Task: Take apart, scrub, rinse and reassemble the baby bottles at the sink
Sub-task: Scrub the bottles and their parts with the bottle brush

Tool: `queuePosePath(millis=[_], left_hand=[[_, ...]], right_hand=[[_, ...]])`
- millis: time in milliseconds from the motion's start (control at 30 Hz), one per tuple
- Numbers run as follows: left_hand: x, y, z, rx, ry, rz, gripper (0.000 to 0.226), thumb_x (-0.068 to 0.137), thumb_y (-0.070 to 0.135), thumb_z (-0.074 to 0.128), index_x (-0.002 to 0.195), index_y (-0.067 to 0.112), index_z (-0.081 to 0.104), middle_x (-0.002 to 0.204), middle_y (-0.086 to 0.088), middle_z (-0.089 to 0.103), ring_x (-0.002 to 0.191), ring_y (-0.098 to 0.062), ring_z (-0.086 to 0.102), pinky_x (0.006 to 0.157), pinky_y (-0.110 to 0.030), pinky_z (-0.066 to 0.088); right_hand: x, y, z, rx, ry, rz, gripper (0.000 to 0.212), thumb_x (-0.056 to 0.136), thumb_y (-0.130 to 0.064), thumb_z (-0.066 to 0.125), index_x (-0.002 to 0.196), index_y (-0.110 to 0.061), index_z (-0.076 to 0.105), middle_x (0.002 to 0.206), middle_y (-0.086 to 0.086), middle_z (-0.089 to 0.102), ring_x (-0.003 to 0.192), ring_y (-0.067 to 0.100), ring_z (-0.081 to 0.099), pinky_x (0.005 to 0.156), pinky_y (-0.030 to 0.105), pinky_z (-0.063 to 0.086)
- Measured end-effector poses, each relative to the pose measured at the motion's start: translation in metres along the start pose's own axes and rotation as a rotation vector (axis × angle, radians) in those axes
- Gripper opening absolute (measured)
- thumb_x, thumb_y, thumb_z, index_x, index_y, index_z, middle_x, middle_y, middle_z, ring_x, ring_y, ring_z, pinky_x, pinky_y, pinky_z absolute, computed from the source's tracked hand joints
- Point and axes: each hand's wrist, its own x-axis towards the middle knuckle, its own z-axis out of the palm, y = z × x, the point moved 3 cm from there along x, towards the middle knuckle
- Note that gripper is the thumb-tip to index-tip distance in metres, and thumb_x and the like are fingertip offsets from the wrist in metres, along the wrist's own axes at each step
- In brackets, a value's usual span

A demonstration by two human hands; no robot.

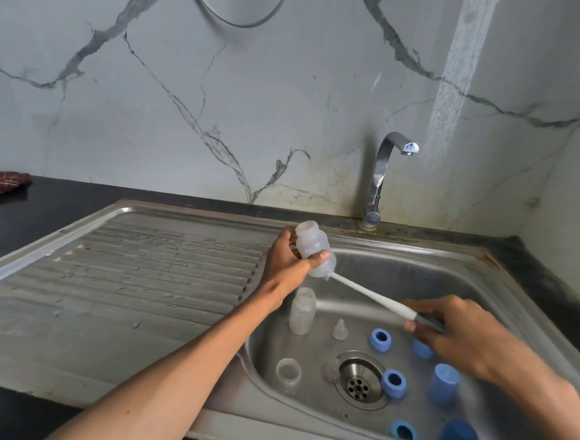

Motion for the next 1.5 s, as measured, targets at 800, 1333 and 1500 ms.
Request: queuePosePath(millis=[800, 1333, 1500], left_hand=[[-0.001, 0.005, -0.009, 0.543, -0.009, 0.092, 0.055, 0.071, 0.023, 0.087, 0.119, 0.013, 0.062, 0.112, -0.002, 0.068, 0.1, -0.019, 0.064, 0.083, -0.026, 0.05], [0.0, 0.002, -0.005, 0.361, 0.056, 0.096, 0.052, 0.067, 0.023, 0.085, 0.112, 0.016, 0.061, 0.106, -0.001, 0.073, 0.094, -0.017, 0.07, 0.085, -0.039, 0.058], [-0.006, 0.002, 0.01, 0.407, -0.021, 0.134, 0.05, 0.069, 0.02, 0.084, 0.114, 0.017, 0.062, 0.108, 0.0, 0.072, 0.099, -0.018, 0.068, 0.088, -0.033, 0.056]], right_hand=[[-0.002, 0.017, -0.021, 0.182, 0.095, -0.042, 0.043, 0.09, -0.036, 0.068, 0.132, -0.041, 0.058, 0.088, -0.014, 0.068, 0.076, -0.001, 0.058, 0.063, 0.011, 0.042], [-0.001, 0.017, -0.023, 0.197, 0.154, -0.105, 0.049, 0.087, -0.037, 0.072, 0.131, -0.05, 0.054, 0.117, -0.019, 0.069, 0.091, 0.005, 0.068, 0.083, 0.027, 0.054], [0.001, 0.008, -0.013, 0.19, 0.169, -0.164, 0.051, 0.088, -0.032, 0.072, 0.135, -0.04, 0.055, 0.128, -0.034, 0.049, 0.109, -0.004, 0.057, 0.091, 0.013, 0.041]])
